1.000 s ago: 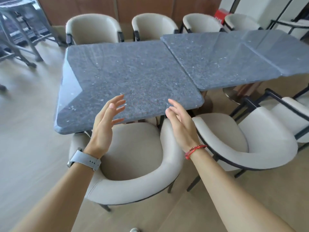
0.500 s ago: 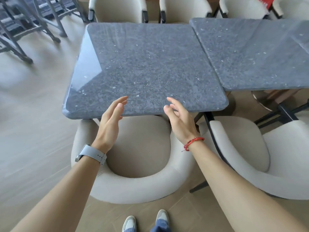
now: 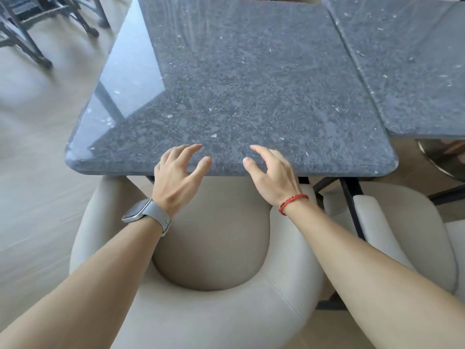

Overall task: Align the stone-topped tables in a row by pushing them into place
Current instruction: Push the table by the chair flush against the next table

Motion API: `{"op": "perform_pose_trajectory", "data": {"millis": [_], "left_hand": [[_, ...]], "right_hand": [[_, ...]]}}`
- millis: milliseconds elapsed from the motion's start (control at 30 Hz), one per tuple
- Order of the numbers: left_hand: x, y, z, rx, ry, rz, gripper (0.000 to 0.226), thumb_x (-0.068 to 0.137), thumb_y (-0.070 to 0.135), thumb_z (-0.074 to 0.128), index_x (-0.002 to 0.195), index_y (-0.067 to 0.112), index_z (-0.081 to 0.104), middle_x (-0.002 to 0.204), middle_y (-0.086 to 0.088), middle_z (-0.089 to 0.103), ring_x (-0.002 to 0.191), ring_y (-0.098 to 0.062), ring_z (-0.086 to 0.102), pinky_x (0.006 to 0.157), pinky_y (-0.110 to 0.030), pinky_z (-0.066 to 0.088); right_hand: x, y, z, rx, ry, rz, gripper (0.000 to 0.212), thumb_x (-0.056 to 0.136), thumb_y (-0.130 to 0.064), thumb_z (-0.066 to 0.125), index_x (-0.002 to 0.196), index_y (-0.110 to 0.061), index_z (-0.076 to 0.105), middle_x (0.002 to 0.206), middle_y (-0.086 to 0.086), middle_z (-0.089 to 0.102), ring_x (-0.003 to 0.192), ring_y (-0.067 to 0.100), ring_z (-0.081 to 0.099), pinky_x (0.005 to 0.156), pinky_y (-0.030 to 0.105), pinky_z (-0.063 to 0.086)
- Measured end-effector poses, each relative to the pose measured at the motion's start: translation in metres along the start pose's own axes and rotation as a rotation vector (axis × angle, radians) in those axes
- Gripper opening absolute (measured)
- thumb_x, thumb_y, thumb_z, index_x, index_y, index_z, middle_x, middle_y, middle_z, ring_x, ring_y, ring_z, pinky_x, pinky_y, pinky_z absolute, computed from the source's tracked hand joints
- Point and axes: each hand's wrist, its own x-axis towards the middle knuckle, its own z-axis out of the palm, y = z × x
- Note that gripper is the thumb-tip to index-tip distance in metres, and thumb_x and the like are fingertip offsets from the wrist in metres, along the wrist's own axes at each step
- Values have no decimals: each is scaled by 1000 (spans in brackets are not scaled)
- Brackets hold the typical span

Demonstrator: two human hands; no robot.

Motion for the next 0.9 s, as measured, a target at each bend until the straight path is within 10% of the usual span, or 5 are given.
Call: {"op": "perform_pose_trajectory", "data": {"millis": [500,900], "left_hand": [[96,-63,69,650,98,159,78,89,78,23,154,39,38,168,-10,28,155,-43,17,125,-61,8],[97,-67,74,658,139,221,78,89,76,27,153,35,43,166,-15,34,154,-45,21,123,-65,14]], "right_hand": [[78,76,38,-665,238,-57,85,78,-84,26,150,-41,42,160,21,31,148,41,23,120,58,13],[80,82,47,-686,357,-72,77,83,-78,27,146,-40,49,158,19,39,146,39,30,119,54,20]]}}
